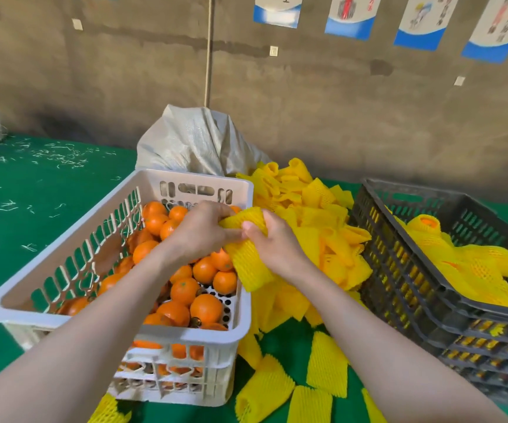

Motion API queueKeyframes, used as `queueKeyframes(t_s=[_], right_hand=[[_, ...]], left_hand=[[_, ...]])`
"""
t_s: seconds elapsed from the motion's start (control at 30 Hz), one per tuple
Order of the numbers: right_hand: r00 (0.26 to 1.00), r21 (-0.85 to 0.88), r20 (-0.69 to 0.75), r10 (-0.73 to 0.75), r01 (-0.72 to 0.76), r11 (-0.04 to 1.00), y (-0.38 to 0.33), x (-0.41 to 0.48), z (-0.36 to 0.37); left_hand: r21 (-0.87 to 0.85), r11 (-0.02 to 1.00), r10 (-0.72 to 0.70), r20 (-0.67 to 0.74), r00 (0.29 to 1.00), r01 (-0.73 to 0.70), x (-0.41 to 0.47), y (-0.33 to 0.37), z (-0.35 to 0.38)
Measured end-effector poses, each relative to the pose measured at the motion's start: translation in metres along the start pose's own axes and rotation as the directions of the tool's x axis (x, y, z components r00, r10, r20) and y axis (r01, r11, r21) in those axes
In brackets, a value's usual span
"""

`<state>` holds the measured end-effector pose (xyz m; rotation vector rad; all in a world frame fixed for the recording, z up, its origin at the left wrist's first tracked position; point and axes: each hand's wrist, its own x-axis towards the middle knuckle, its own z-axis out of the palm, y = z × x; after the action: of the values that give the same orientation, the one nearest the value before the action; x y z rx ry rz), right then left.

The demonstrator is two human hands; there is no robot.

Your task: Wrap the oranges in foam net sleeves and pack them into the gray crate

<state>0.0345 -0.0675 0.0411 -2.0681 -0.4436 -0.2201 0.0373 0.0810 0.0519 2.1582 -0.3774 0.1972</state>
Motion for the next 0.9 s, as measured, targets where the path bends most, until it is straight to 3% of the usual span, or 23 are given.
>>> queueKeyframes(t_s=[0.07,0.13,0.17,0.2,0.27,0.3,0.37,0.47,0.6,0.73,0.83,0.9], right_hand=[[0.995,-0.030,-0.096,-0.002,-0.001,1.000,-0.006,0.005,0.025],[0.993,-0.031,-0.112,0.032,-0.035,0.999,-0.005,0.008,0.047],[0.994,-0.034,-0.091,0.056,-0.059,0.998,-0.003,0.009,0.056],[0.995,-0.042,-0.046,0.085,-0.087,0.995,-0.002,0.008,0.063],[0.991,-0.047,0.057,0.125,-0.122,0.991,0.003,0.005,0.074],[0.986,-0.032,0.103,0.131,-0.129,0.991,0.006,0.004,0.078],[0.976,-0.018,0.167,0.137,-0.136,0.991,0.010,0.004,0.083],[0.966,0.005,0.216,0.144,-0.149,0.989,0.013,0.005,0.087],[0.952,0.037,0.226,0.206,-0.220,0.975,0.016,0.005,0.088],[0.955,0.114,0.216,0.204,-0.233,0.966,0.013,0.003,0.084],[0.967,0.198,0.173,0.186,-0.219,0.955,0.011,0.001,0.076],[0.972,0.264,0.156,0.176,-0.213,0.941,0.007,0.000,0.065]], left_hand=[[-0.269,0.949,-0.153,0.056,0.987,0.162,-0.003,-0.015,-0.015],[-0.537,0.767,-0.287,0.201,0.936,0.351,-0.006,-0.035,-0.036],[-0.571,0.708,-0.340,0.240,0.909,0.416,-0.009,-0.047,-0.045],[-0.508,0.721,-0.402,0.247,0.882,0.471,-0.011,-0.060,-0.051],[-0.057,0.854,-0.489,0.248,0.836,0.516,-0.016,-0.084,-0.053],[0.184,0.862,-0.508,0.296,0.809,0.473,-0.019,-0.095,-0.049],[0.499,0.787,-0.582,0.405,0.705,0.363,-0.027,-0.109,-0.036],[0.785,0.591,-0.727,0.419,0.544,0.186,-0.037,-0.114,-0.022],[0.882,0.471,-0.760,0.403,0.510,0.004,-0.040,-0.110,-0.009],[0.887,0.458,-0.741,0.414,0.529,-0.053,-0.039,-0.100,-0.004],[0.809,0.583,-0.692,0.444,0.569,0.078,-0.038,-0.101,-0.015],[0.677,0.706,-0.619,0.447,0.646,0.209,-0.036,-0.105,-0.024]])
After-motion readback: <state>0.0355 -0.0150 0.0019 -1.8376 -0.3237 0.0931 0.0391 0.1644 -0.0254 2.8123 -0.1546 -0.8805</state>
